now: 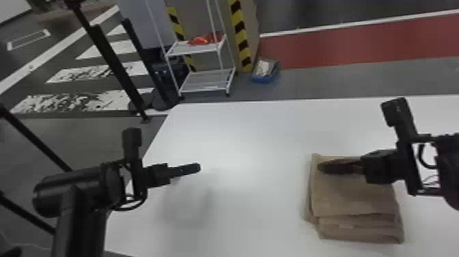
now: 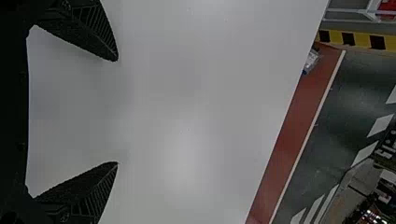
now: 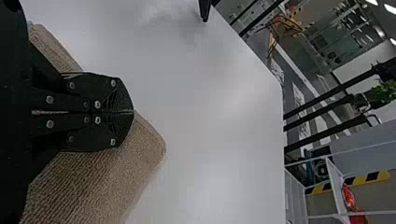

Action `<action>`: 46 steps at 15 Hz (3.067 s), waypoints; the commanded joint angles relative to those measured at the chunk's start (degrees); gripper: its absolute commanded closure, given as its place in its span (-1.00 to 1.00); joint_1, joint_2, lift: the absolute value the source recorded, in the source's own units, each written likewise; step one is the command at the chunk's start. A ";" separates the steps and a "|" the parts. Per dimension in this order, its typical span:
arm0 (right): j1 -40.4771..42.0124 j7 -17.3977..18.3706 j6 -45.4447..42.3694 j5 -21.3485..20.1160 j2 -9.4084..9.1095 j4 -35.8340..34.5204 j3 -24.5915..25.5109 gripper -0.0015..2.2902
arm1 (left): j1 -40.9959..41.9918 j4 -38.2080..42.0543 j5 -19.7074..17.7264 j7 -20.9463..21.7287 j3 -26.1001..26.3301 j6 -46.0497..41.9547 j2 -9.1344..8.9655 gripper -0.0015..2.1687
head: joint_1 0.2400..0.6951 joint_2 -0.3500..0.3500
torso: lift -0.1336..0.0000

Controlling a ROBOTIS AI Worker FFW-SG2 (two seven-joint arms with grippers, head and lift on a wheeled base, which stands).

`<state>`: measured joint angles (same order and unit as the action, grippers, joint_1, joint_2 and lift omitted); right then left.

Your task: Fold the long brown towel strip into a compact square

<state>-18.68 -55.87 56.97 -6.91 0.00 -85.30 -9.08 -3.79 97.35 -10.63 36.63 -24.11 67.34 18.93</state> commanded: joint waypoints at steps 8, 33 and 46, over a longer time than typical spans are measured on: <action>-0.31 0.59 -13.23 -0.73 -0.05 2.77 3.28 0.82 | 0.36 0.04 0.00 0.29 -0.58 -0.23 -0.30 -0.92 | 1.00 1.00 | -0.86; 46.45 46.73 -68.96 3.48 -0.05 -26.85 9.26 -0.99 | 28.66 6.54 11.25 -21.24 7.33 -87.25 -19.08 -0.92 | 1.00 0.72 | -0.86; 44.34 46.73 -61.93 10.16 -0.05 -24.48 10.84 -0.98 | 31.30 12.69 9.40 -22.91 9.26 -69.14 -19.08 -0.92 | 1.00 0.40 | -0.86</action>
<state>25.81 -9.14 -6.42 3.23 0.00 -109.54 1.84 27.39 109.84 -1.21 13.76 -14.96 -1.78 0.00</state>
